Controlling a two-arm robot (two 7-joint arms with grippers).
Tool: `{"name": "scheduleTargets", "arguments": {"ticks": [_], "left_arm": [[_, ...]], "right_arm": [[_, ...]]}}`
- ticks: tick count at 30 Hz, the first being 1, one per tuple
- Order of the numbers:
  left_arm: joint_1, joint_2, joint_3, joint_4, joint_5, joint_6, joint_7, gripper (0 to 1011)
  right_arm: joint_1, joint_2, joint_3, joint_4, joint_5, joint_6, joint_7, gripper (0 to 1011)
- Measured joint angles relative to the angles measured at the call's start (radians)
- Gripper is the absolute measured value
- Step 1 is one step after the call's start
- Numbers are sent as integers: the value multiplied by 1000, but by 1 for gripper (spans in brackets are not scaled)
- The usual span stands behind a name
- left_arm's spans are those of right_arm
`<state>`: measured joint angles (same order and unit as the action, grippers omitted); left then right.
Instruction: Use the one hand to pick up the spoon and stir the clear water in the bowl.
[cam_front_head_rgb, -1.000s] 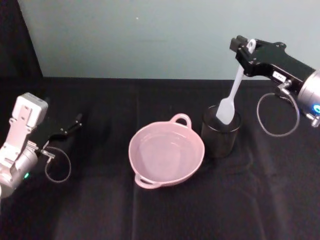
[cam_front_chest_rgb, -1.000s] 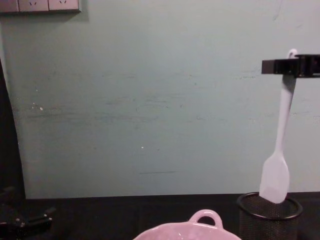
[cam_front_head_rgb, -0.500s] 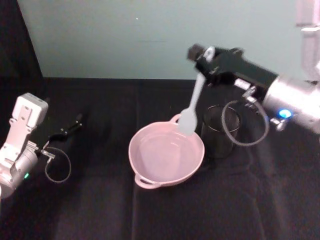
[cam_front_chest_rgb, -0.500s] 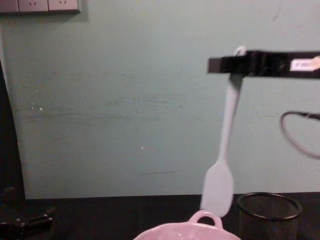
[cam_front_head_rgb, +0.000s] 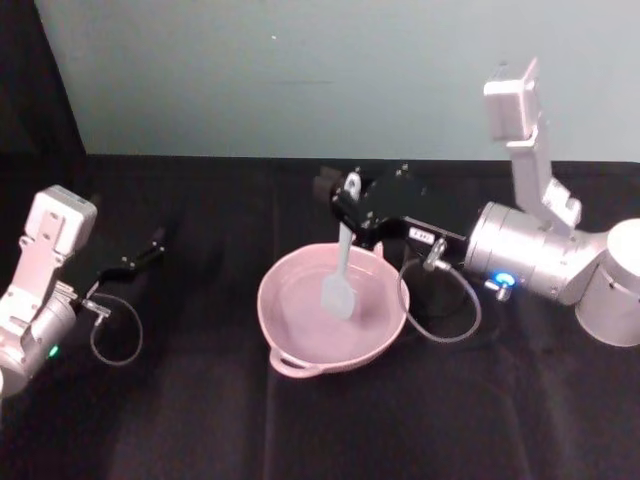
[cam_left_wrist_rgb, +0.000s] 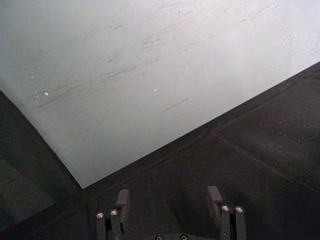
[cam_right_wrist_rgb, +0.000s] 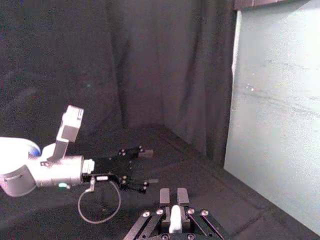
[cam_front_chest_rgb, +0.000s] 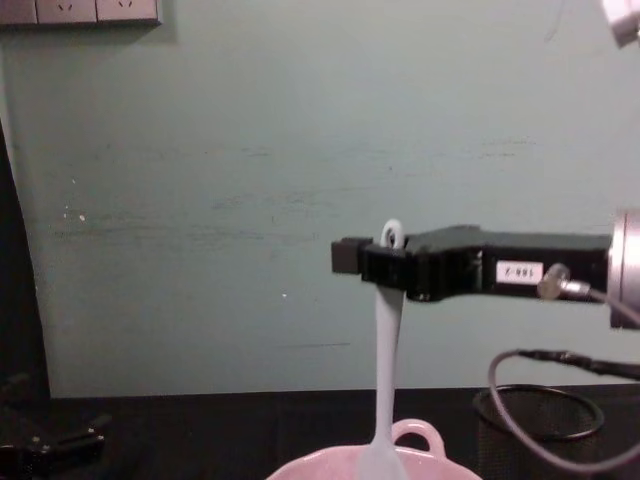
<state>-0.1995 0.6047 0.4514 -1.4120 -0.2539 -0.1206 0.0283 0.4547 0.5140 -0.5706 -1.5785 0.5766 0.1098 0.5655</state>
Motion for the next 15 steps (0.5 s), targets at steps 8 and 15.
{"name": "scheduleTargets", "arguments": {"ticks": [8, 15], "left_arm": [[0, 0, 0, 0, 0, 0, 0, 1011], [0, 0, 0, 0, 0, 0, 0, 1011]], "right_arm": [[-1, -23, -15, 25, -29, -20, 6, 105], [18, -71, -28, 72, -35, -25, 14, 105]]}}
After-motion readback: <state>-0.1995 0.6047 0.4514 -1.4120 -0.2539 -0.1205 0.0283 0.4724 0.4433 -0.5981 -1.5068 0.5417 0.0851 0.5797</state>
